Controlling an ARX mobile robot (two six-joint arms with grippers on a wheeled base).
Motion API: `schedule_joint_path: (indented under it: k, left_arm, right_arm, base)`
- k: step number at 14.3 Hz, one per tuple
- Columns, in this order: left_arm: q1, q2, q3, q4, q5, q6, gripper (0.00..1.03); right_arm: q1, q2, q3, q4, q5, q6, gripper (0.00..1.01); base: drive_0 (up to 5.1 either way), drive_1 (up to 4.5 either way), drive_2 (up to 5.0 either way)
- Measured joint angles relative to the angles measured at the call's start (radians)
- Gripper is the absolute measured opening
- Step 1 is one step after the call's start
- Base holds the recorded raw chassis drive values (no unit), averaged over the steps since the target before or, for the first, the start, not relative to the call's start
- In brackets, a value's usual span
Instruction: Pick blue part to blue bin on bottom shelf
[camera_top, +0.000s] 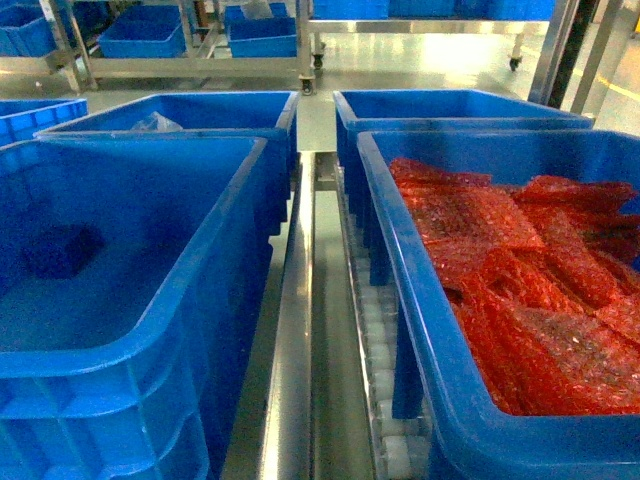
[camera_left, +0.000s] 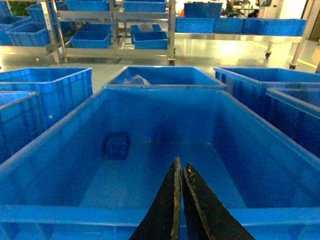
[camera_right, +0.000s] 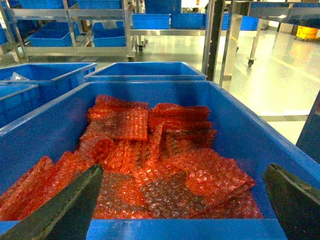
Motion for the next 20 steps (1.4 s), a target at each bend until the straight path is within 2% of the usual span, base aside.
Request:
schedule_joint_path:
  k: [4, 5, 11, 12, 20]
  left_arm:
    - [0.0, 0.0, -0.005, -0.008, 0.003, 0.0, 0.02]
    - [0.0, 0.0, -0.005, -0.008, 0.003, -0.001, 0.04]
    - [0.0, 0.0, -0.005, -0.008, 0.003, -0.001, 0.81]
    - [0.0, 0.0, -0.005, -0.008, 0.003, -0.001, 0.98]
    - [0.0, 0.0, -0.005, -0.008, 0.003, -0.001, 0.98]
  right_arm:
    - [0.0, 0.0, 0.0, -0.002, 0.001, 0.0, 0.98]
    - [0.0, 0.0, 0.0, -0.002, 0.001, 0.0, 0.98]
    - [0.0, 0.0, 0.0, -0.002, 0.001, 0.0, 0.98]
    - [0.0, 0.0, 0.0, -0.002, 0.001, 0.0, 0.98]
    - [0.0, 0.0, 0.0, -0.002, 0.001, 0.0, 0.98]
  base:
    - [0.0, 0.0, 0.0]
    - [0.0, 0.0, 0.0]
    - [0.0, 0.0, 0.0]
    - [0.0, 0.0, 0.0]
    - [0.0, 0.0, 0.0]
